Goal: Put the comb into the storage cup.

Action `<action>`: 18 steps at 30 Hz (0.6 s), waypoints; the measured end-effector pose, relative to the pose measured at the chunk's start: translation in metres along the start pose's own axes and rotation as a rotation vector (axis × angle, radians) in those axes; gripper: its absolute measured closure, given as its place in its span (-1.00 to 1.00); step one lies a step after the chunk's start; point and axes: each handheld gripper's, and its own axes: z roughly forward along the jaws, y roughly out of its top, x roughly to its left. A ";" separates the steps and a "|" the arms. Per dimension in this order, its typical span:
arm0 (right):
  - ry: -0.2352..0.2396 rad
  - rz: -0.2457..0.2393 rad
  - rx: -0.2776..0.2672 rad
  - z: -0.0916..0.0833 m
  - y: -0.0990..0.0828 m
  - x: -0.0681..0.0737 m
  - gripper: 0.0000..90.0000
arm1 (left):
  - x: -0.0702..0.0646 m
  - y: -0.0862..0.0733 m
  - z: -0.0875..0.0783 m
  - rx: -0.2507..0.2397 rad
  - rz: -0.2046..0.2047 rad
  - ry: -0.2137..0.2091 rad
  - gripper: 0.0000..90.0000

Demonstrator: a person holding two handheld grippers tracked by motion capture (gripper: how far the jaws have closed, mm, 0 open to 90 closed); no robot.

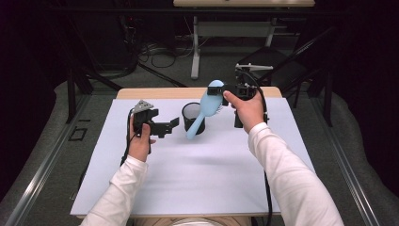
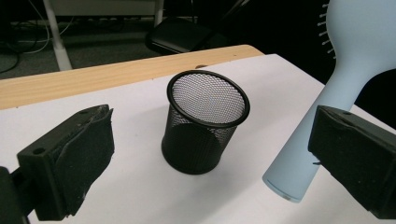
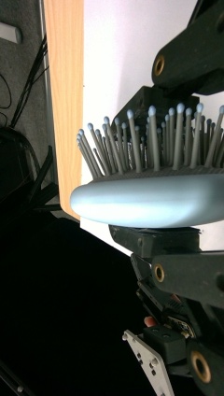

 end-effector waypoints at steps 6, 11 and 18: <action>-0.012 -0.008 -0.007 0.000 0.004 0.004 0.10 | 0.000 0.000 -0.002 0.005 0.013 -0.002 -0.99; -0.027 -0.020 -0.017 0.001 0.009 0.006 0.10 | 0.001 0.000 -0.006 0.002 0.012 0.000 -0.99; -0.058 -0.024 -0.030 0.003 0.016 0.007 0.10 | 0.002 0.002 -0.009 -0.004 0.011 -0.001 -0.99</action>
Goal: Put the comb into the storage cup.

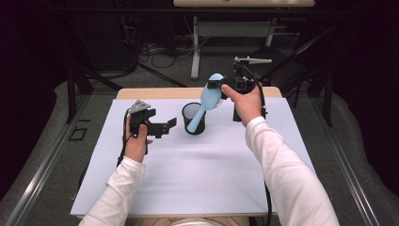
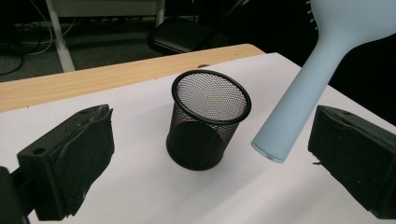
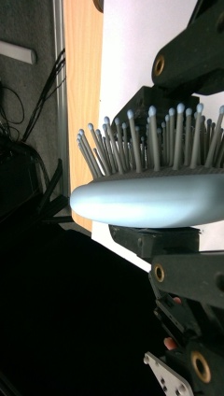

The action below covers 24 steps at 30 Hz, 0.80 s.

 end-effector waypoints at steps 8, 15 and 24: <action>-0.018 -0.018 -0.008 0.004 0.005 0.006 0.10 | -0.001 0.000 -0.001 -0.004 0.001 -0.004 -0.99; -0.028 -0.024 -0.013 0.004 0.009 0.010 0.10 | -0.001 0.000 0.000 -0.002 0.003 -0.006 -0.99; -0.045 -0.036 -0.030 0.002 0.014 0.012 0.10 | -0.001 0.000 0.000 -0.004 0.006 -0.004 -0.99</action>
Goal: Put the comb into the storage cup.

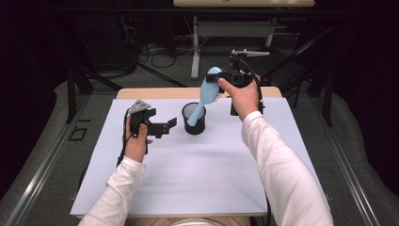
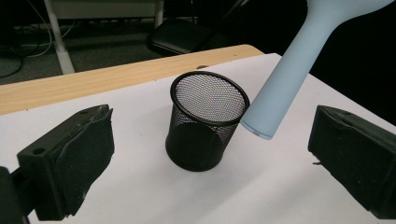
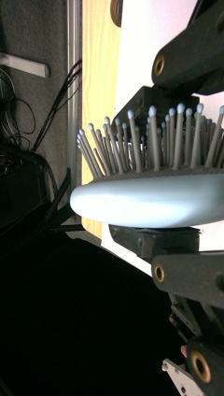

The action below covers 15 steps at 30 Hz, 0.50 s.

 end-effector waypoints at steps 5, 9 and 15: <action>-0.008 0.002 -0.004 0.001 0.001 0.000 0.10 | 0.000 0.000 0.000 0.000 -0.001 -0.001 -0.99; -0.020 -0.004 -0.007 0.002 0.003 0.000 0.10 | 0.000 0.000 0.000 -0.004 -0.009 -0.001 -0.99; -0.035 -0.011 -0.019 0.002 0.006 0.001 0.10 | 0.000 0.000 0.000 -0.005 -0.009 -0.002 -0.99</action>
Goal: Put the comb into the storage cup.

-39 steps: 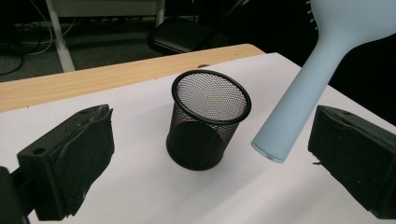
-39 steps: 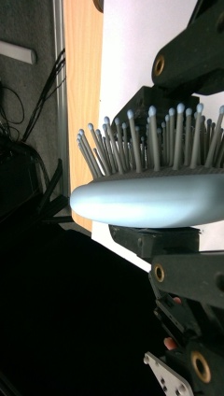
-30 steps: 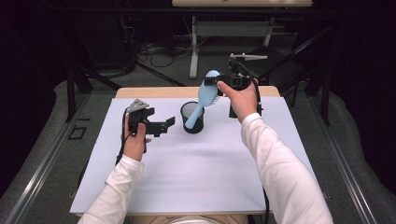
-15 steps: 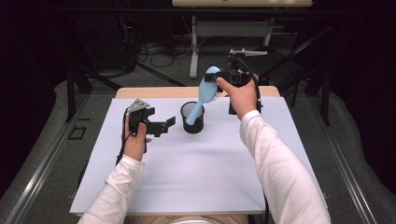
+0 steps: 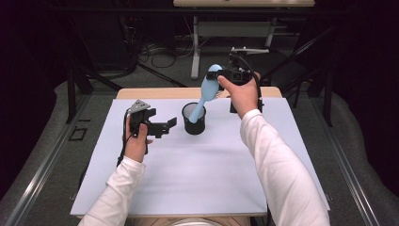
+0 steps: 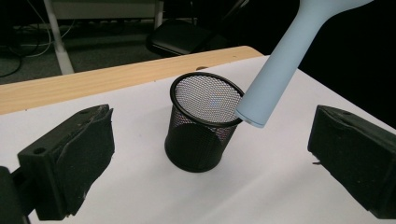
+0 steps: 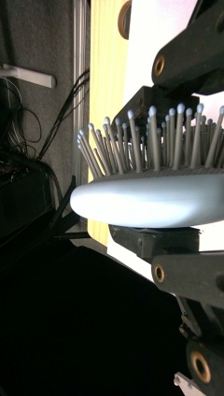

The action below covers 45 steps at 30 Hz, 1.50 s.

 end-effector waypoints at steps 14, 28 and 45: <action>-0.036 -0.029 -0.025 0.006 0.002 0.003 0.10 | 0.001 0.000 0.001 0.002 0.002 -0.001 -0.99; -0.080 -0.056 -0.053 0.015 0.002 0.004 0.10 | 0.000 0.000 0.001 0.005 0.002 -0.004 -0.99; -0.118 -0.101 -0.071 0.028 -0.002 0.008 0.10 | 0.002 -0.001 0.002 0.009 -0.001 -0.003 -0.99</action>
